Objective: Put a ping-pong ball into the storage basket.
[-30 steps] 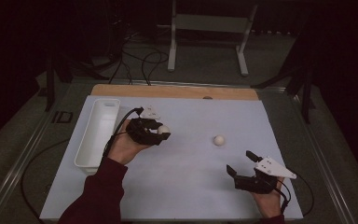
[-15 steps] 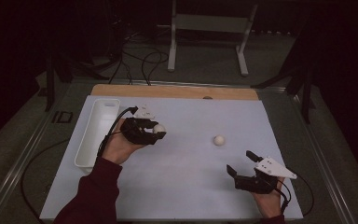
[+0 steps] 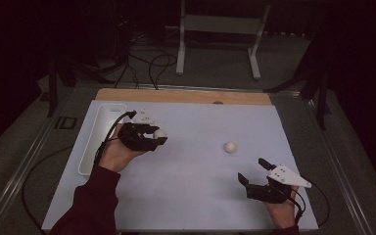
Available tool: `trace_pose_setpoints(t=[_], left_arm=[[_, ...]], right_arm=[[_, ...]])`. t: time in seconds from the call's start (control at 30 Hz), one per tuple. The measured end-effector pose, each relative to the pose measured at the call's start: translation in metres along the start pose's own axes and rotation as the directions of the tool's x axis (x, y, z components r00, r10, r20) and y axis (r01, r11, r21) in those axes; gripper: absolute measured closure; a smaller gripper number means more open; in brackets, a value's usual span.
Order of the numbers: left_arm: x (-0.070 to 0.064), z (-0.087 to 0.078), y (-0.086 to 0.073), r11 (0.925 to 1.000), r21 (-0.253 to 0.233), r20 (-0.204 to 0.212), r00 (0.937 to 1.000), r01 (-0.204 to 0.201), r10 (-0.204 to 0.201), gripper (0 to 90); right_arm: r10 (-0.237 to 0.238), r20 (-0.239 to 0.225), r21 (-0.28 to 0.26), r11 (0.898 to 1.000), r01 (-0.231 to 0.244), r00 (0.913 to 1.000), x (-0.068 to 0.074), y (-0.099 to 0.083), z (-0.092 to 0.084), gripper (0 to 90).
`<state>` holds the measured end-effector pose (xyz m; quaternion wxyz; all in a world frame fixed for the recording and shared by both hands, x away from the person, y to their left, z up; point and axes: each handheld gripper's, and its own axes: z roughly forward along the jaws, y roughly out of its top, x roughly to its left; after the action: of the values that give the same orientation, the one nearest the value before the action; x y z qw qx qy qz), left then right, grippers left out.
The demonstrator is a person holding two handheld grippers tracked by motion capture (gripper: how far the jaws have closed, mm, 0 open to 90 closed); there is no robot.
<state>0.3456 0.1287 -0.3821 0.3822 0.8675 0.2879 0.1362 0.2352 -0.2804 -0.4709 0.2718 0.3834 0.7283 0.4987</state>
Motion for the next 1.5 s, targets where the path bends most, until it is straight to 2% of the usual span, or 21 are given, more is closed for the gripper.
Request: trace_pose_setpoints(t=[1.5], left_arm=[[0.025,-0.029,-0.022,0.9995,-0.003,-0.073,0.9968,0.033,-0.033,51.3]], right_arm=[[-0.001,0.000,0.002,1.000,0.001,1.0000,0.000,0.000,0.001,8.2]])
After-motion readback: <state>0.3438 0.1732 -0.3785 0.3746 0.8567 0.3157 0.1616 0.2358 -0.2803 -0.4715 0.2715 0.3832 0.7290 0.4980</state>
